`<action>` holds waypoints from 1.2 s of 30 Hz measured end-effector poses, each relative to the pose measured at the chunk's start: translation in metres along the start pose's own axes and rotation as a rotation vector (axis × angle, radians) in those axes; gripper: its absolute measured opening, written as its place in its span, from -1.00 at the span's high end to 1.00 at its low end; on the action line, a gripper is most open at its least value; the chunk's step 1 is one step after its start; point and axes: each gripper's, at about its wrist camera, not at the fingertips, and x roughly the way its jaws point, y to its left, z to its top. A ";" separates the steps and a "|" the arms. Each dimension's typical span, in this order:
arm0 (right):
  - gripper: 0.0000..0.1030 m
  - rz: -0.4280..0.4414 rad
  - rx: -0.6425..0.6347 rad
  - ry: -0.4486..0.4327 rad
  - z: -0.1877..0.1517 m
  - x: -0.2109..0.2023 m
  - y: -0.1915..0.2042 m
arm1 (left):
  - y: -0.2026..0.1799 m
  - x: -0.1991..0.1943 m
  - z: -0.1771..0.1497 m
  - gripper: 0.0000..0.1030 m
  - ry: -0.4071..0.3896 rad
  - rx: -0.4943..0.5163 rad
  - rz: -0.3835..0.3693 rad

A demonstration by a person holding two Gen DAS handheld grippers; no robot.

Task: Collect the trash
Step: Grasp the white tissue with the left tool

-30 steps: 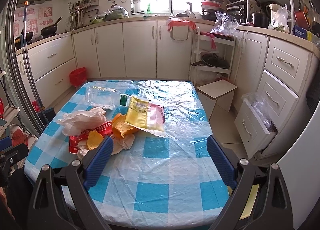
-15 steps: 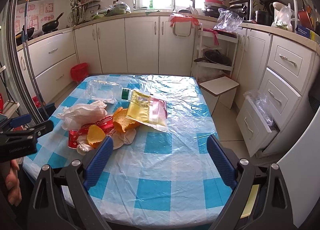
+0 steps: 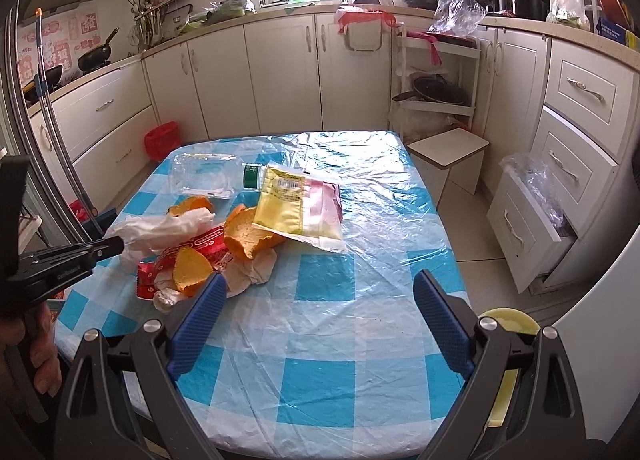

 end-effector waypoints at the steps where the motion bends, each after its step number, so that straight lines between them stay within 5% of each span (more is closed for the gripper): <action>1: -0.76 0.004 0.000 0.004 0.000 0.001 0.001 | 0.004 -0.009 -0.005 0.97 -0.004 -0.007 -0.005; 6: -0.76 0.004 -0.017 0.015 -0.003 0.002 0.006 | 0.018 -0.022 -0.030 0.93 0.048 0.021 0.025; 8: -0.76 -0.002 -0.026 0.020 -0.005 0.003 0.007 | 0.016 -0.016 -0.037 0.69 0.075 0.085 0.051; 10: -0.76 -0.009 -0.031 0.024 -0.006 0.004 0.006 | 0.011 -0.013 -0.042 0.06 0.087 0.140 0.060; 18: -0.76 -0.015 -0.031 0.033 -0.007 0.008 0.006 | -0.020 -0.005 -0.039 -0.41 0.063 0.289 0.032; 23: -0.76 -0.007 -0.035 0.037 -0.007 0.009 0.009 | -0.021 0.026 -0.041 -0.39 0.122 0.273 0.014; 28: -0.76 0.035 -0.024 0.054 -0.006 0.014 0.011 | -0.012 0.031 -0.042 0.74 0.163 0.227 -0.042; 34: -0.76 0.180 -0.006 0.085 -0.002 0.030 0.030 | 0.002 0.011 -0.040 0.78 0.119 0.161 -0.079; 36: -0.62 0.200 -0.047 0.085 0.000 0.035 0.043 | 0.006 0.007 -0.042 0.78 0.118 0.144 -0.090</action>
